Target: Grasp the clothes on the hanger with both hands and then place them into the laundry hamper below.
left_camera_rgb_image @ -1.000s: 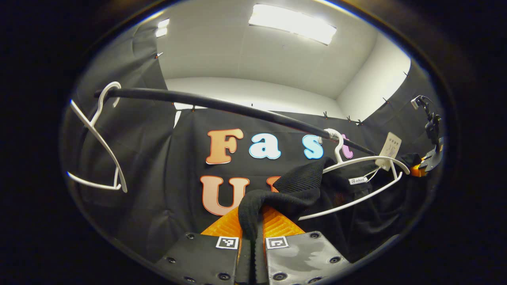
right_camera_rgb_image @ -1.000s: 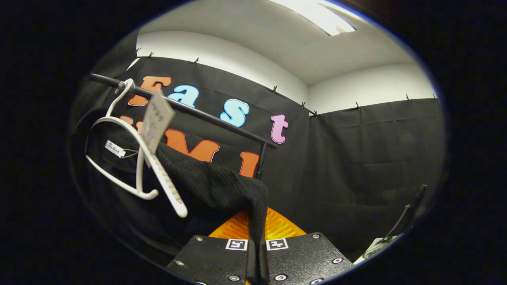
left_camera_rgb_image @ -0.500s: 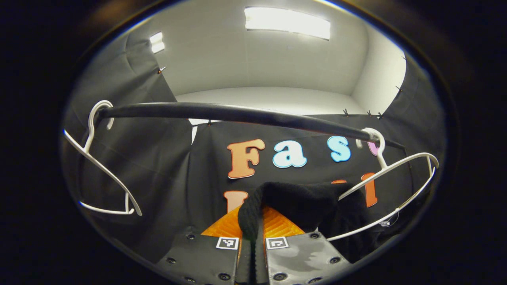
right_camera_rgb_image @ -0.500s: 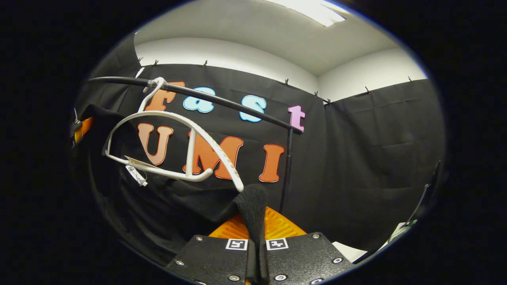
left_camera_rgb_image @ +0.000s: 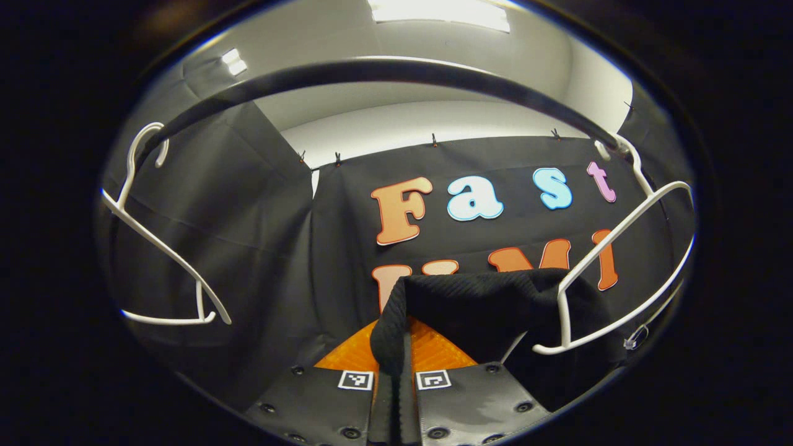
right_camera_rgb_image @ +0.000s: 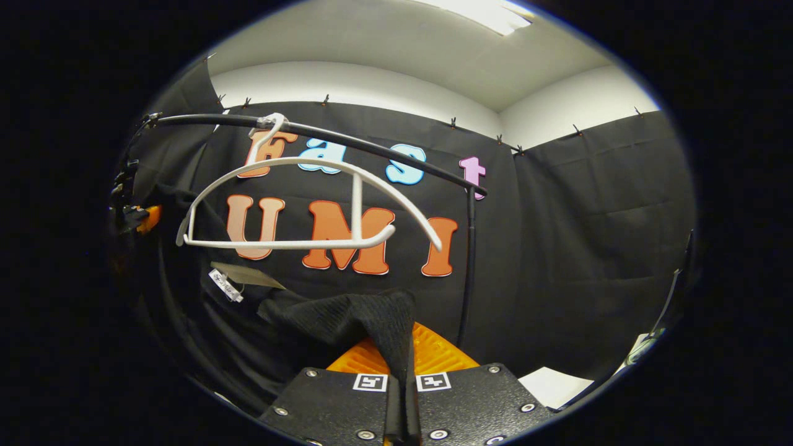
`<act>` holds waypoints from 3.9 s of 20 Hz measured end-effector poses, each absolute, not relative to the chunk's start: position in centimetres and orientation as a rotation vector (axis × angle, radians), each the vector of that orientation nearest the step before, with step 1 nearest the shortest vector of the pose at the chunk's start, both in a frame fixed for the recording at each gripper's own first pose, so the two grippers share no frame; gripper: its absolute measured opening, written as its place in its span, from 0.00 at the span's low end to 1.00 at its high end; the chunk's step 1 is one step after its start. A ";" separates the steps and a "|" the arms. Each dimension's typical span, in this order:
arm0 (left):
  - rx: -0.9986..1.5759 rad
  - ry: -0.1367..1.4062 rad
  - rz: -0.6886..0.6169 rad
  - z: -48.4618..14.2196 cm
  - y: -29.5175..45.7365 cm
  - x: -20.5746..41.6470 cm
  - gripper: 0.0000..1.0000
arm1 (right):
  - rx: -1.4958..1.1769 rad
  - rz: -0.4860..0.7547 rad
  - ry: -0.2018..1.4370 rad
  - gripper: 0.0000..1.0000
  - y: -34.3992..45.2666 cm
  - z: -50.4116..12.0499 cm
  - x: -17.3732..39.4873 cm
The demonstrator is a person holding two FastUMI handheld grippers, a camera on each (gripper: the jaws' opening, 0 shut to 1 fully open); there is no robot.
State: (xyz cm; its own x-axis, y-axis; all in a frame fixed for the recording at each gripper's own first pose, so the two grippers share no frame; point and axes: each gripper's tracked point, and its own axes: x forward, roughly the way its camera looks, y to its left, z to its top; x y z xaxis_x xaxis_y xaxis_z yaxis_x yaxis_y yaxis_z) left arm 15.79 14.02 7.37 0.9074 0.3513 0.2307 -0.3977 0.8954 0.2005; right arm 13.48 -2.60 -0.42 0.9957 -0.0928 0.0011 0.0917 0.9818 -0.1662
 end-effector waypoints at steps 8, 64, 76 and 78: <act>0.285 -0.155 0.403 7.0 15.4 13.8 0.11 | -0.196 0.025 0.018 0.03 3.0 -1.4 12.5; 0.196 1.067 0.020 -44.1 8.5 -9.7 0.94 | -0.142 0.205 1.020 0.91 6.7 -46.8 -6.8; 0.149 0.689 0.029 -28.4 7.2 -3.2 0.95 | -0.100 0.170 0.734 0.91 6.4 -32.6 -3.1; 0.156 0.620 0.040 -25.2 7.2 -2.4 0.95 | -0.101 0.165 0.671 0.91 6.4 -28.9 -2.3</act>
State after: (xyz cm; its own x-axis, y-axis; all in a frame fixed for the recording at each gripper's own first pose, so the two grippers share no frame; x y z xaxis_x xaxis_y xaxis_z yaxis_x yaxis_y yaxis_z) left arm -2.38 7.20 -25.18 0.8135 0.0840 -0.5754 0.0095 0.9874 0.1577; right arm -2.25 6.39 -28.90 0.7707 0.1192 -0.6260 -0.1840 0.9821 -0.0395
